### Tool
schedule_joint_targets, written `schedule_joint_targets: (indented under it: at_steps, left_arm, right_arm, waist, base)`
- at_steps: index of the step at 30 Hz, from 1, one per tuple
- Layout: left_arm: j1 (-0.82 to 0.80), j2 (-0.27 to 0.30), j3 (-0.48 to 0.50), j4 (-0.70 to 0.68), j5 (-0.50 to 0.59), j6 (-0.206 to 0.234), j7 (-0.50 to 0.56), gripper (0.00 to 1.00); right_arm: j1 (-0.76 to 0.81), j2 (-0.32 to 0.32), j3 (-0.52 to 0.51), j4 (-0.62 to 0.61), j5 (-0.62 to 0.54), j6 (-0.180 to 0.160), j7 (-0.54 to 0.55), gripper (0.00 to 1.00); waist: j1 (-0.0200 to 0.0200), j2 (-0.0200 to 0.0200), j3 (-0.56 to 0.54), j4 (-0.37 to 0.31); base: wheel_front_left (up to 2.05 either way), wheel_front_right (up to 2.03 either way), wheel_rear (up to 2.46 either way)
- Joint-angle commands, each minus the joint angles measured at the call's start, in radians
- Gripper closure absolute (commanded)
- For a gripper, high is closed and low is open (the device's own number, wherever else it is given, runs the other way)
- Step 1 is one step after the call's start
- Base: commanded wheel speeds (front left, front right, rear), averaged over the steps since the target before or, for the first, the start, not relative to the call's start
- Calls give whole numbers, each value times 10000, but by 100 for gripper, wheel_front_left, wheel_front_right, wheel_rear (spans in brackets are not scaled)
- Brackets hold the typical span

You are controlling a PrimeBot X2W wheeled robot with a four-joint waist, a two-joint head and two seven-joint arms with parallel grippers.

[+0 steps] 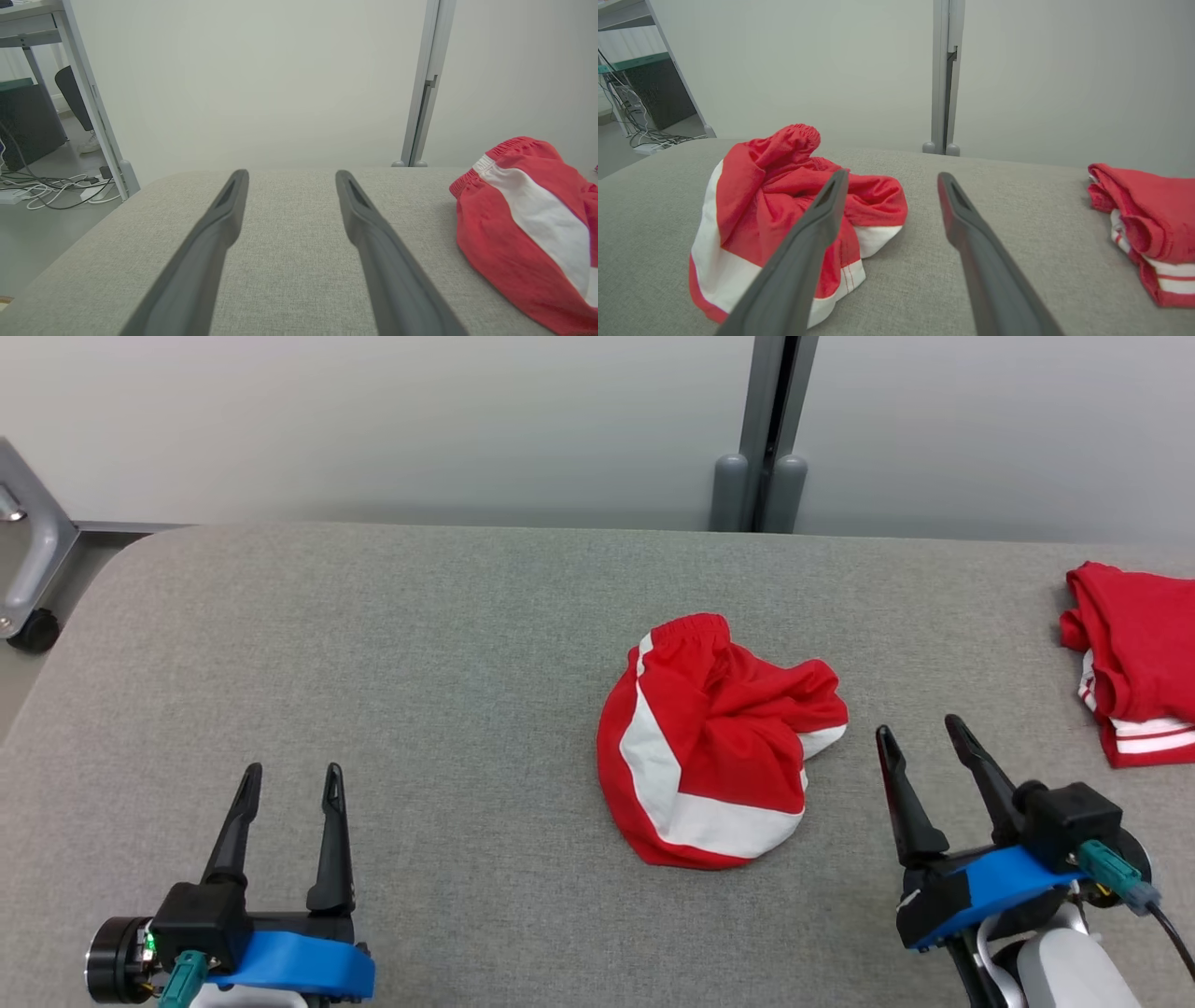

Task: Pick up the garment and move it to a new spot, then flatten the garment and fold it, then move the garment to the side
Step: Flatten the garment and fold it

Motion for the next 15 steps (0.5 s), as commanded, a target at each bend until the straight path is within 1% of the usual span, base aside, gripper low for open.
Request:
schedule_joint_targets:
  at_steps: [1,7,15]
  left_arm:
    - [-194,-58,-7,-41,79,-25,-42,0]
    - [-336,-191,-21,24,145,-113,-42,0]
    - [-631,-398,-45,154,186,-210,-41,0]
  right_arm:
    - [-277,-111,172,265,5,1,6,0]
    - [-1039,-217,643,1773,37,1,-4,0]
    - [-1931,-394,951,4552,74,-1,-372,0]
  waist:
    - [0,0,99,148]
    - [0,0,367,589]
    - [0,0,734,1178]
  base:
    - [0,0,0]
    - [0,0,0]
    - [0,0,0]
